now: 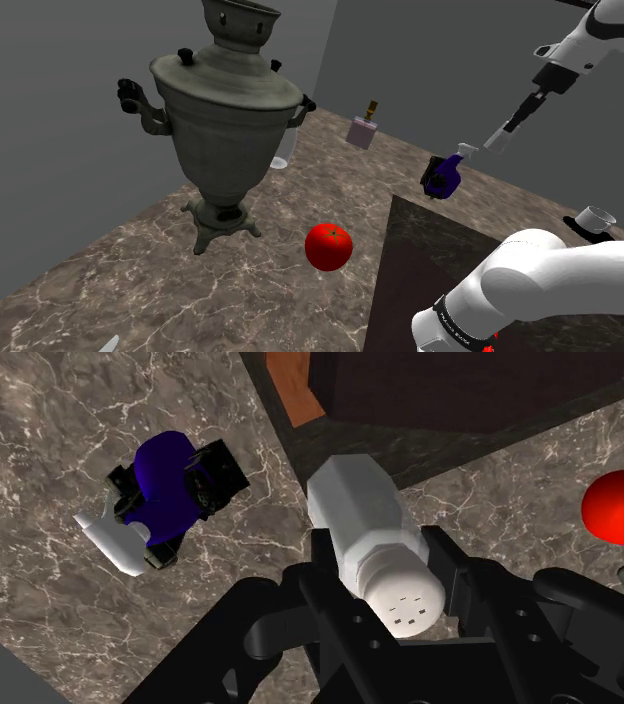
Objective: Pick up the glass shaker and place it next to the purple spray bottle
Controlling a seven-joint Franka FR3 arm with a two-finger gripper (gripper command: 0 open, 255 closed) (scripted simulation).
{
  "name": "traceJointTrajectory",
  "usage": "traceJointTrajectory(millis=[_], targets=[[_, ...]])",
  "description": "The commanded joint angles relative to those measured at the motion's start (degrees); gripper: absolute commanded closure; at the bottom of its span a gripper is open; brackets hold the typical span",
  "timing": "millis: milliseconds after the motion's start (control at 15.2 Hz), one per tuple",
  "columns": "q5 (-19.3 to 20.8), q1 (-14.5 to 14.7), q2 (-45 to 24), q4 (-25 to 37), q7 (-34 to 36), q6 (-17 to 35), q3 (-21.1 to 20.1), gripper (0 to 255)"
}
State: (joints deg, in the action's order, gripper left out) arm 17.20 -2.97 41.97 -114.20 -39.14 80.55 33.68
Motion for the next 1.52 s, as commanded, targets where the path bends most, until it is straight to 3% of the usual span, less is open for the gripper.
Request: traceJointTrajectory(millis=[0,396,726,1452], targets=[[1.2,0.1,-0.8,2.0,-3.0,-0.5,2.7,255],[3.0,2.8,-6.5,10.3,-12.3,-0.4,13.2,255],[2.3,8.1,-12.8,19.1,-20.7,-0.2,25.1,255],[4.9,5.5,-9.1,8.3,-19.1,7.4,24.6,255]])
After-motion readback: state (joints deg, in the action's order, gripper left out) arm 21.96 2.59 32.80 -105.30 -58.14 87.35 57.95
